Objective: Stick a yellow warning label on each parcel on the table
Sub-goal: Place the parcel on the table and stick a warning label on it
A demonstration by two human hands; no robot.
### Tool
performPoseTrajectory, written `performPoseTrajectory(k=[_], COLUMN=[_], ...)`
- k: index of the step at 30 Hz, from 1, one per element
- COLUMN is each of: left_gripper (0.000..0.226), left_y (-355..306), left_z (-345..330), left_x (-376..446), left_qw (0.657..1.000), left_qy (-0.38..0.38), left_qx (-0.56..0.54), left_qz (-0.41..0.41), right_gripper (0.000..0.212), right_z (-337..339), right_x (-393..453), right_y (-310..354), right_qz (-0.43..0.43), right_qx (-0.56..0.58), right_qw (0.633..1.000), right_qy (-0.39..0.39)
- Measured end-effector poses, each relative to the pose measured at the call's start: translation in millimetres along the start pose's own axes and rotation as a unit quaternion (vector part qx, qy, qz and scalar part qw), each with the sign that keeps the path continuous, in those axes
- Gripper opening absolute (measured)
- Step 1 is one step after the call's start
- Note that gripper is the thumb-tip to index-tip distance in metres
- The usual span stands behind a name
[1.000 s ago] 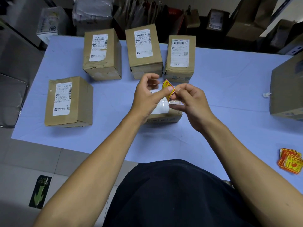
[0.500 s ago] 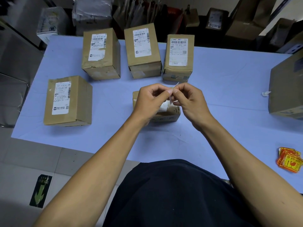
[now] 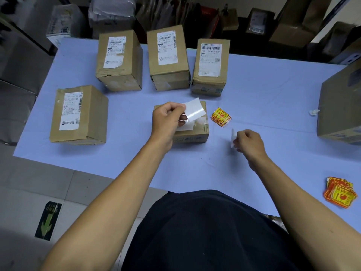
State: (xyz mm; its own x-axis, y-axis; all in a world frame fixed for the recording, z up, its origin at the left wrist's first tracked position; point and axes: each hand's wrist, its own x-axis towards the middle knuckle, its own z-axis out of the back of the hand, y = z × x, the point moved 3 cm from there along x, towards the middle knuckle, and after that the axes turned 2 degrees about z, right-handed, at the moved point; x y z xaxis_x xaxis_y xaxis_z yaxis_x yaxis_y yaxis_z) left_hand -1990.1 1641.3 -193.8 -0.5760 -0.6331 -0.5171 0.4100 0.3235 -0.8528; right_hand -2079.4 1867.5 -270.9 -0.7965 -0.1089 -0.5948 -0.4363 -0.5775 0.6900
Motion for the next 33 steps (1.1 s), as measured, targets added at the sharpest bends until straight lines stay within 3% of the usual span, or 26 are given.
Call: performPoseTrajectory(k=[5,10,19,23,27,29,33], left_gripper=[0.014,0.016,0.014,0.012,0.016,0.018,0.011], left_y=[6,11,12,11,14,16,14], left_z=[-8,-13,-8,-11,-17,-21,-25], left_x=[-4,-8,-2,0,-2,-4,-11], left_qw=[0.999,0.998,0.997,0.998,0.999,0.999,0.993], left_qy=[0.006,0.007,0.0,-0.008,0.002,0.027,0.084], left_qx=[0.042,0.057,0.073,0.063,0.051,0.022,-0.03], left_qz=[-0.001,0.003,-0.004,-0.008,0.002,0.021,0.075], right_gripper=[0.019,0.005,0.023,0.026,0.016,0.016,0.012], right_z=[-4,-11,-18,-26,-40,-49,-57], right_x=[-1,2,-2,-20,-51,-57,-53], right_y=[-25,-28,-10,27,72,82,85], right_qz=[-0.007,0.027,0.064,0.199,0.381,0.411,0.385], right_qx=[-0.087,-0.181,-0.247,-0.255,-0.177,-0.188,-0.17], right_qw=[0.993,0.978,0.961,0.946,0.907,0.892,0.907], right_qy=[0.085,0.103,0.104,0.022,-0.037,-0.025,-0.014])
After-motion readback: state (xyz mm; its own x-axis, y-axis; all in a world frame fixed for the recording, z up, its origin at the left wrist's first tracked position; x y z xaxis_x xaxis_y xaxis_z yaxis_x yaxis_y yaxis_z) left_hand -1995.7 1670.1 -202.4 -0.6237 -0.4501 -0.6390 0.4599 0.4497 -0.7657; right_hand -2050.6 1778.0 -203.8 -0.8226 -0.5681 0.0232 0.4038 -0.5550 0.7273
